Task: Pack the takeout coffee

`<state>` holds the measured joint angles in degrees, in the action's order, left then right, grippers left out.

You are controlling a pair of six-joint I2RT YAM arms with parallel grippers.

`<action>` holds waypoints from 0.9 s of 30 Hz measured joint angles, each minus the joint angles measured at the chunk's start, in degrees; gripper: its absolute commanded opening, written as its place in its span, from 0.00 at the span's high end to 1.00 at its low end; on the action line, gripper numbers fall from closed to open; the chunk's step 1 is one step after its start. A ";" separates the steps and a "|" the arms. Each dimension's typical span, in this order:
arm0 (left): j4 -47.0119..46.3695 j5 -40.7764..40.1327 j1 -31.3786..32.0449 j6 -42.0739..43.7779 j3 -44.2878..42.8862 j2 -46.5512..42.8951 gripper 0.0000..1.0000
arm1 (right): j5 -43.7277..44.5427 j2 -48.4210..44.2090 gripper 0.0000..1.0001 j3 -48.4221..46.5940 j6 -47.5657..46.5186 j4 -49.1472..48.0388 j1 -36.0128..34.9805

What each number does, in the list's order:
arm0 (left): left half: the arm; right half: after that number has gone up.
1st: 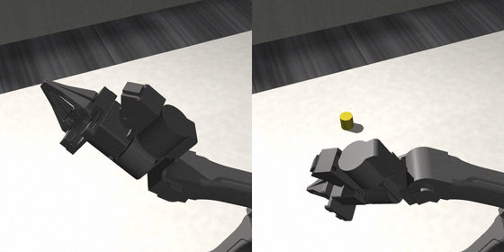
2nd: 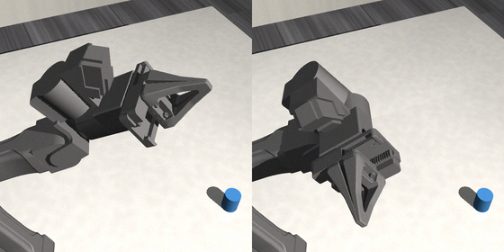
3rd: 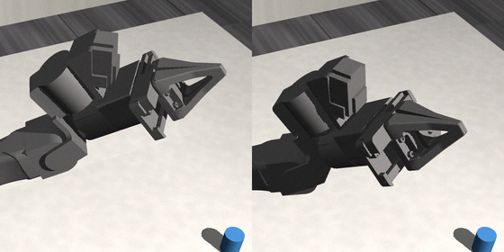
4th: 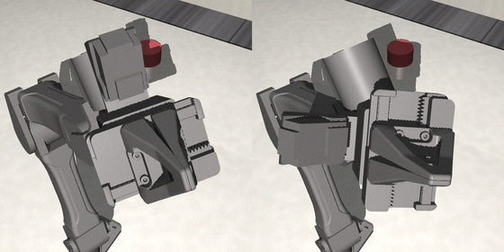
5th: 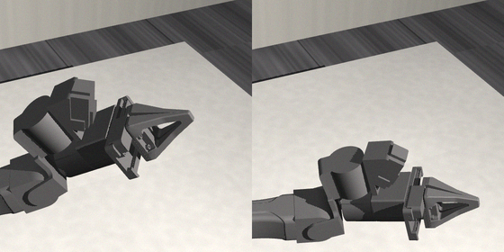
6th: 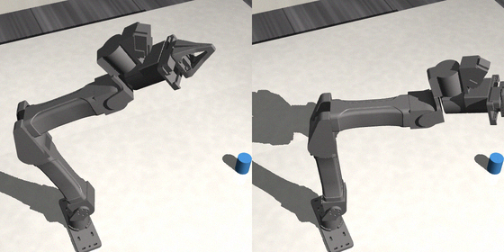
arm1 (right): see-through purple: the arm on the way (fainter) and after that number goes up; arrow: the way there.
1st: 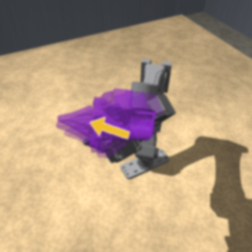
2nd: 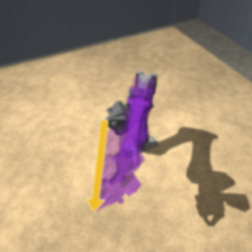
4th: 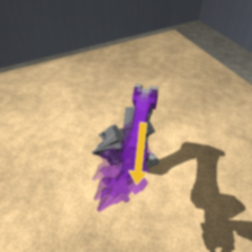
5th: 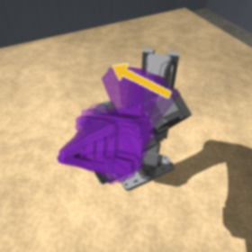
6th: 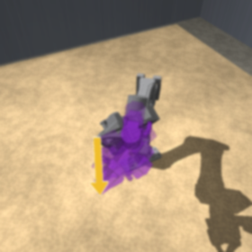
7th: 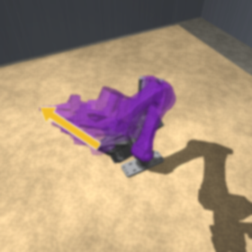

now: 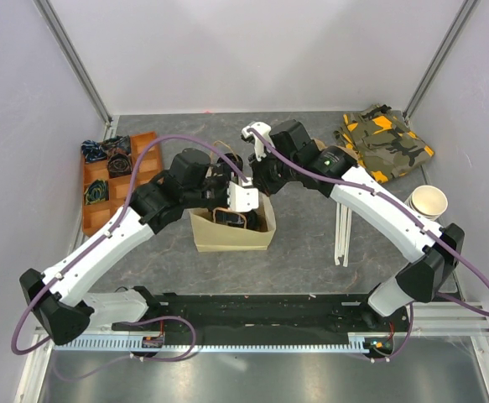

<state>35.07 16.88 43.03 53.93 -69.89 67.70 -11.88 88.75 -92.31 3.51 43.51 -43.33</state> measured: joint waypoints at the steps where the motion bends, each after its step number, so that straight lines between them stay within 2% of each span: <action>1: 0.00 0.00 -0.46 -0.55 -0.39 0.39 0.10 | 0.04 0.22 1.00 -0.15 -0.11 0.00 0.00; 27: 1.64 1.03 -3.32 -2.32 2.62 1.07 0.12 | -0.11 1.42 1.00 -1.49 -1.25 0.74 0.11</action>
<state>36.71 17.91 39.70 51.62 -67.26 68.77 -11.99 90.17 -93.80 2.26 44.25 -43.22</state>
